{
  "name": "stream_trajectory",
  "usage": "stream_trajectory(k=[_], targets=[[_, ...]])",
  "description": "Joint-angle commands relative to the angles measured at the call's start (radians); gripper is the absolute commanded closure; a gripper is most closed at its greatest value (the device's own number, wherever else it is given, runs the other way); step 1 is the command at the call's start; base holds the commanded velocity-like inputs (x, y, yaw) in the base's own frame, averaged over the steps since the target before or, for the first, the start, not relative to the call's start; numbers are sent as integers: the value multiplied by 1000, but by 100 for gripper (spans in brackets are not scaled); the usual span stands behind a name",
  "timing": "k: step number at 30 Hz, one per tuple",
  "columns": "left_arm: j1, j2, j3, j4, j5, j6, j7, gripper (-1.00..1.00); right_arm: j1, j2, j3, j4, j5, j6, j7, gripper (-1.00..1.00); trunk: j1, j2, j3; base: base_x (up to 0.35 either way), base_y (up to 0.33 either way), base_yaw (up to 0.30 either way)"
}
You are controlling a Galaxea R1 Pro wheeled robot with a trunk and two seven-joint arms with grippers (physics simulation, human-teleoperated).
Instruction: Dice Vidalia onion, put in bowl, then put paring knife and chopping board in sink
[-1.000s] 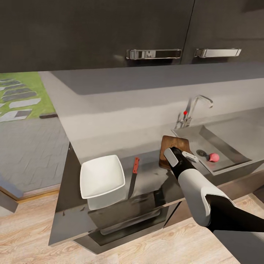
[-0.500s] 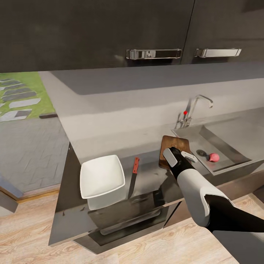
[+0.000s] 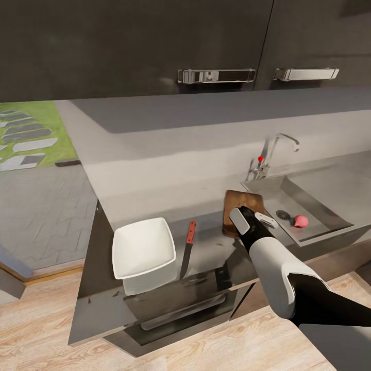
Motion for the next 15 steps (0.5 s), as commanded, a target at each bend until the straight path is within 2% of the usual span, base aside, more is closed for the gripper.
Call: stream_trajectory(k=[1, 15], targets=[[0, -1, 2, -1, 3, -1, -1, -100, 0, 0, -8, 21, -12, 9, -3, 100, 1, -1, -2, 0, 0, 0], [1, 0, 2, 0, 3, -1, -1, -100, 0, -5, -11, 18, -11, 9, -5, 100, 1, -1, 0, 0, 0, 0]])
